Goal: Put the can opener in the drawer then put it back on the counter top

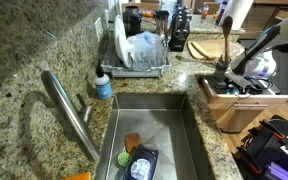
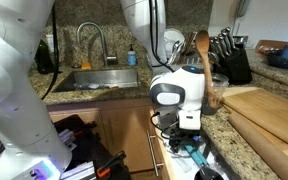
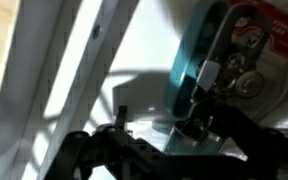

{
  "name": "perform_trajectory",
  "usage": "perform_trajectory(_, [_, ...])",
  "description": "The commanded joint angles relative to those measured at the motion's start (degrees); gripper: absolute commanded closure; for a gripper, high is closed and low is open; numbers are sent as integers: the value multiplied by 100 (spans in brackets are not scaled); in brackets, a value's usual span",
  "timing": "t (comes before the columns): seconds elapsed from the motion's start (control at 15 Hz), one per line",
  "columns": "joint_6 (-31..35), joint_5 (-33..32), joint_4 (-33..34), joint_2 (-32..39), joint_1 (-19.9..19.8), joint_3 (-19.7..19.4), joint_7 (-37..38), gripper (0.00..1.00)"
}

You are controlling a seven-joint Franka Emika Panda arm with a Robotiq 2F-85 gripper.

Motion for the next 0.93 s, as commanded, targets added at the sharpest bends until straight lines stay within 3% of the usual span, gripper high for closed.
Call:
perform_trajectory(0.0, [-266,60,32,-78,-86,56,-118,33])
perform_trajectory(0.33, [-323,81,23,-186,-131,62,-159,73])
perform_trajectory(0.53, [-271,103,31,-144,-178,71,-182,82])
perform_trajectory(0.73, [-488,138,-60,-366,-287,145,-284,100])
perform_trajectory(0.87, [-703,157,-191,-692,-411,192,-483,95])
